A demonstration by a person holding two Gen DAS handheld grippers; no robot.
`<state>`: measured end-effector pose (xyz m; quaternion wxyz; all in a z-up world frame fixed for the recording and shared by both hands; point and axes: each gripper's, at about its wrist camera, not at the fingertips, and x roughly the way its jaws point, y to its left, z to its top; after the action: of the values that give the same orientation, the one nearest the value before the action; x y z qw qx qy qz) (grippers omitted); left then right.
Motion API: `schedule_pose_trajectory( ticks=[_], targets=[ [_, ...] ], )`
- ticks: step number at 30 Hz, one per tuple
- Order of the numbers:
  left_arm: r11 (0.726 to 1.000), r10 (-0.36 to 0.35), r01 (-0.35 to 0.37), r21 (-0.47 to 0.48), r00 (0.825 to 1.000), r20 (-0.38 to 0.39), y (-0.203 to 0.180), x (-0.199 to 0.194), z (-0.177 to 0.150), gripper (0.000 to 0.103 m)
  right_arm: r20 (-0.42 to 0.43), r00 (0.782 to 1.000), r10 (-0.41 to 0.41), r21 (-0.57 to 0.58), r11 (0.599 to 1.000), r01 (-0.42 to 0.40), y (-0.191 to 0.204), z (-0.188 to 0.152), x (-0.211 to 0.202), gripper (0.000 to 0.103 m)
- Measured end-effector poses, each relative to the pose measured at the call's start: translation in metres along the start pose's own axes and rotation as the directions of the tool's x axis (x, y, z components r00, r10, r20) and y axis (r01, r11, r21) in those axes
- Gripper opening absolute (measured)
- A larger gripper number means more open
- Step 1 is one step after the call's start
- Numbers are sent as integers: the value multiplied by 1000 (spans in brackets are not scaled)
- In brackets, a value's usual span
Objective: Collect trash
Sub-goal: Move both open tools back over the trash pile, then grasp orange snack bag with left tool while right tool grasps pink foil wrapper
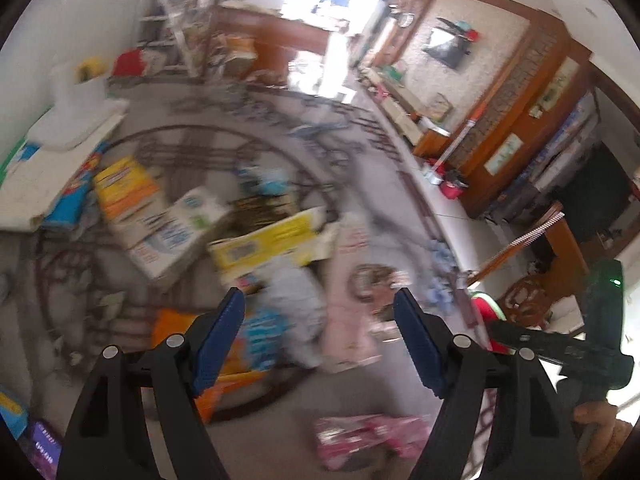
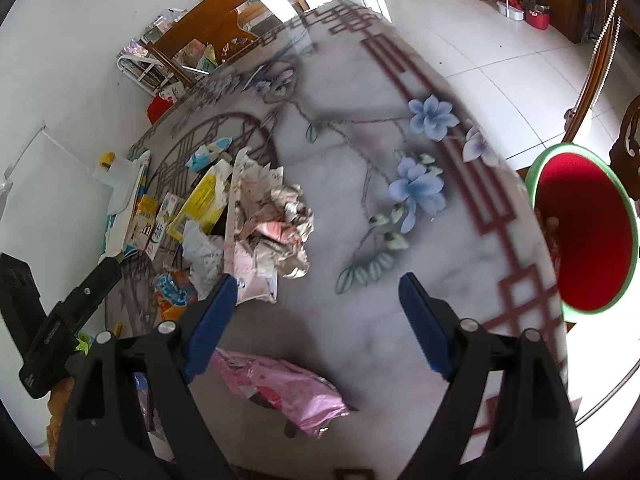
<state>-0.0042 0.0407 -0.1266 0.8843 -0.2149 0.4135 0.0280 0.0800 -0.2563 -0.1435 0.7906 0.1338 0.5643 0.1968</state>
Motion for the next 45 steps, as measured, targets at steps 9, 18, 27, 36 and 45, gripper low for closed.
schedule_pose_trajectory(
  ticks=[9,18,27,36,45],
  targets=[
    [988,96,-103,-113,993,-65,75,5,-5,71,-3,1000,4,7,1000,-4,14,-16,3,84],
    [1000,5,-7,-13,987,-161,69,26,-28,72,-35,999,12,-19,1000,-12,27,-27,7,84],
    [943,76,5,333,970,-232,38,59,-25,73,-91,995,27,-56,998,-32,36,-38,14,87],
    [933,91,-2,360,969,-230,37,63,-22,56,-167,986,-22,-174,985,-8,59,-56,29,88],
    [988,41,-14,153,984,-176,50,36,-15,53,-228,959,-166,-446,894,48,98,-82,69,91]
  ],
)
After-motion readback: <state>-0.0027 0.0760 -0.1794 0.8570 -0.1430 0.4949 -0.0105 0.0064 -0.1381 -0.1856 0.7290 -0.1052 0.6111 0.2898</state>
